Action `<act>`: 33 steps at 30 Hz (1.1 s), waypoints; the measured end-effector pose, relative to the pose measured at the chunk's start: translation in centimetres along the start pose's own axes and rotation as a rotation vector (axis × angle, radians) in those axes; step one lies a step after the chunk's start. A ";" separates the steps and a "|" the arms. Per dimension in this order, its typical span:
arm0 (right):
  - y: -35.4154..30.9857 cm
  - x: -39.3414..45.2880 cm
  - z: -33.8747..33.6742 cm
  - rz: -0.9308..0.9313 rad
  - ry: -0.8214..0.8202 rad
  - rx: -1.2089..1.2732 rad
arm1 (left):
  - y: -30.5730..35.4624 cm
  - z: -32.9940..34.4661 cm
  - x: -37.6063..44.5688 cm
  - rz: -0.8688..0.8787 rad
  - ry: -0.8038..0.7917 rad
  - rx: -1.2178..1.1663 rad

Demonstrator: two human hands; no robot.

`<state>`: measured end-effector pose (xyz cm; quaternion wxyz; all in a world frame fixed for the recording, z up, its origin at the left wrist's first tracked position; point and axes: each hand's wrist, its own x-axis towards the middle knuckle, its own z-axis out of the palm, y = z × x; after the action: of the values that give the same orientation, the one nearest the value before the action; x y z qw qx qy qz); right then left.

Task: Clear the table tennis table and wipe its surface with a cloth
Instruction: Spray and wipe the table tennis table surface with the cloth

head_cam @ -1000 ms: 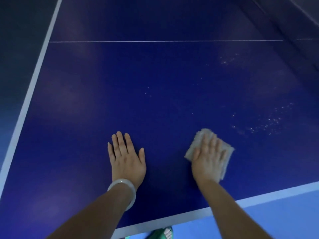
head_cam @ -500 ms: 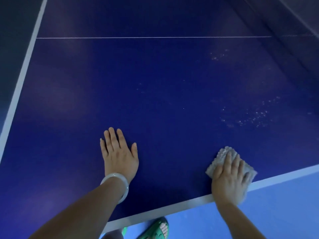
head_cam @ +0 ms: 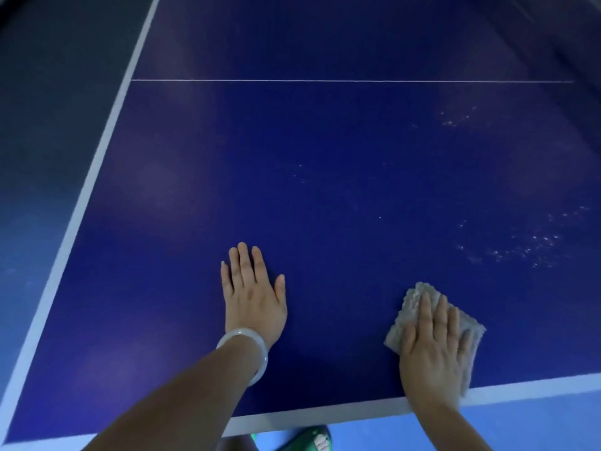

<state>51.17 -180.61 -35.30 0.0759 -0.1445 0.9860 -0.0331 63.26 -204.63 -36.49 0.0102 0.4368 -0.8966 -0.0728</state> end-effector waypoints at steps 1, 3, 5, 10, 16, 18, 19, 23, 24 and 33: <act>-1.4 -0.5 0.1 -0.007 -0.001 0.019 | 0.0 0.0 0.0 -0.002 0.003 0.000; -5.1 -1.8 0.5 -0.176 -0.028 -0.002 | 0.0 0.0 0.0 -0.006 0.003 -0.006; -8.7 -2.9 1.1 -0.423 -0.063 -0.031 | -0.1 0.0 0.0 -0.008 -0.005 -0.009; -11.6 -0.2 1.2 -0.626 -0.044 -0.049 | -0.2 -0.3 -0.1 0.003 -0.020 -0.057; -11.2 3.6 0.6 -0.627 -0.067 -0.075 | -0.8 -1.6 0.5 0.020 -0.046 -0.210; -10.6 4.5 0.4 -0.667 -0.082 -0.068 | -1.6 -2.3 2.1 0.080 -0.042 -0.269; -10.0 5.1 0.2 -0.680 -0.075 -0.088 | -2.0 -2.6 3.2 0.121 -0.019 -0.269; -7.7 8.7 -0.8 -0.344 -0.086 -0.032 | -2.7 -3.6 9.8 0.091 -0.020 -0.153; -7.7 9.1 -1.0 -0.206 -0.080 -0.014 | -2.8 -3.5 11.2 0.048 -0.049 -0.121; -14.2 12.4 -0.6 -0.830 -0.033 -0.112 | -3.0 -1.2 13.6 -0.030 -0.013 0.017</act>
<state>43.31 -197.76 -35.21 0.0638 -0.5342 0.8429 -0.0050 57.32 -217.27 -36.32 -0.0003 0.4497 -0.8906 -0.0681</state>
